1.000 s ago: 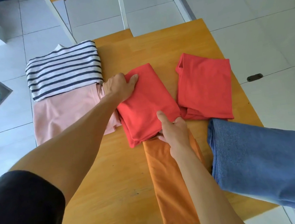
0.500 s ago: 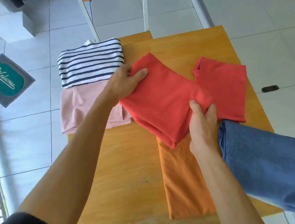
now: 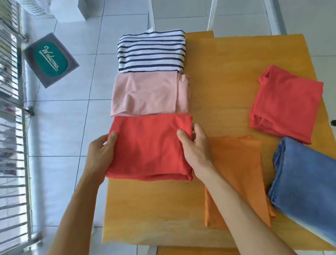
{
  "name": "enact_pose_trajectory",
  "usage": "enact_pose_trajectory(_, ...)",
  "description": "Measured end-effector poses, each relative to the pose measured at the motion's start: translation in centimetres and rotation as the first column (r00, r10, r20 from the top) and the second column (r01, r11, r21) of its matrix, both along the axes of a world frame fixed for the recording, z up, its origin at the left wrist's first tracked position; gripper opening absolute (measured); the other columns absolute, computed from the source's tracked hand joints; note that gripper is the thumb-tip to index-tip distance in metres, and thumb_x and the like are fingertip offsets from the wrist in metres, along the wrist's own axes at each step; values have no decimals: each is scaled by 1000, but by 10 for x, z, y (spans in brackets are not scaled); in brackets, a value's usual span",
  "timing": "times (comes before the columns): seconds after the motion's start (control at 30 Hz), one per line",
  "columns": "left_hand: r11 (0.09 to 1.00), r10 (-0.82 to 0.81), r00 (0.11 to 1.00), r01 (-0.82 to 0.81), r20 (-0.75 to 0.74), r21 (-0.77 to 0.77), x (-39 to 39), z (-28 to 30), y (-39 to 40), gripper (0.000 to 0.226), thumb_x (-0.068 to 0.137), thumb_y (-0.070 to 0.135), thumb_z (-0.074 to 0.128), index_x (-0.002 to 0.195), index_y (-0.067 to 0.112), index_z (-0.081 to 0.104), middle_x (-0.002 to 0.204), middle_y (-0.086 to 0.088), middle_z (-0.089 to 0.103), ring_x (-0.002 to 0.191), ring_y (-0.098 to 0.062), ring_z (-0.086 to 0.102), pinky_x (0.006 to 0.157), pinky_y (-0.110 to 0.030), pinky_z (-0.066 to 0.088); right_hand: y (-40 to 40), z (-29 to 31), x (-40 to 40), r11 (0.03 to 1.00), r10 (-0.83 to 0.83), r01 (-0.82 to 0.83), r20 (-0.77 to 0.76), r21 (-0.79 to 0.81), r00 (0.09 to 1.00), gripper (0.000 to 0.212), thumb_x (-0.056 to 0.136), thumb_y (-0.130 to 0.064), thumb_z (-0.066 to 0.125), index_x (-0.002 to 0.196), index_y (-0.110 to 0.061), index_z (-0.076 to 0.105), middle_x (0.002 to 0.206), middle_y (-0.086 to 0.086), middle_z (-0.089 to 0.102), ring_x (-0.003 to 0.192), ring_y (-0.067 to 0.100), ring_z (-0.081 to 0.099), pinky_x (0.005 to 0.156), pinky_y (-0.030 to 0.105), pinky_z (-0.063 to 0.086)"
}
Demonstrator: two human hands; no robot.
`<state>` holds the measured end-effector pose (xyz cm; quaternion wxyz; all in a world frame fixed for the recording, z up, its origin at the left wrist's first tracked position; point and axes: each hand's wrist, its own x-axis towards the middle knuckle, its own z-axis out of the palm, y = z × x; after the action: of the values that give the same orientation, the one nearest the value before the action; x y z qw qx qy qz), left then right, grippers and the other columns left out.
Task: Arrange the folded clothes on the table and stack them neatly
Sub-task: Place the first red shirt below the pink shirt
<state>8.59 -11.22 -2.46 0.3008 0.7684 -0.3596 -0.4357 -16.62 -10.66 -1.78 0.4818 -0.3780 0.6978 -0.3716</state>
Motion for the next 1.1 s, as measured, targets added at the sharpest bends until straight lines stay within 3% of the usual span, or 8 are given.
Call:
enact_pose_trajectory(0.17,997,64,998,-64,-10,50,15,-29,8,32,90,48,61,110,25,70,101,4,71,95,-16,66,80,-31,50,-3,-30,11,979,80,-65,-70,192,994,21,94,-40,62,93,-19,58,90,-3,64,89,25,63,88,47,53)
enact_pose_trajectory(0.4,999,47,998,-48,33,19,10,-30,-14,33,90,46,60,113,24,71,90,13,68,76,9,59,61,-14,41,-22,-41,10,969,67,-30,-143,246,987,31,94,-39,63,111,-13,61,112,7,68,103,31,65,94,48,52)
enact_pose_trajectory(0.57,995,59,998,-60,13,75,12,-34,-15,24,87,49,61,76,30,72,76,7,67,69,-11,59,65,-26,47,-21,-45,13,992,31,-1,-238,123,971,16,93,-37,62,89,-22,57,86,-7,64,80,21,62,76,39,53)
enact_pose_trajectory(0.67,994,94,996,-94,-3,60,11,-35,-15,16,85,48,63,85,36,73,83,14,71,80,-10,65,73,-28,51,-25,-46,12,997,24,-2,-284,78,959,29,93,-33,64,73,-24,45,67,-11,52,60,11,49,62,31,41)
enact_pose_trajectory(0.83,992,110,993,-112,50,53,3,-33,-13,32,87,50,60,108,29,72,91,12,69,82,-6,63,64,-23,44,-25,-42,13,996,15,12,-307,86,951,38,91,-32,66,67,-25,38,63,-11,47,54,8,44,53,28,32)
enact_pose_trajectory(0.97,993,73,993,-80,90,81,1,-28,-11,37,89,52,55,108,24,71,97,4,69,88,-17,63,72,-29,44,-22,-38,15,993,1,36,-316,113,949,23,91,-36,65,82,-18,54,75,-7,56,66,16,53,65,28,39)
enact_pose_trajectory(1.1,992,24,992,-39,127,119,1,-23,-9,36,92,53,51,93,21,69,86,2,67,83,-20,61,65,-31,43,-18,-35,16,989,4,44,-326,142,945,27,93,-35,63,105,-11,63,96,4,69,88,26,63,77,35,50)
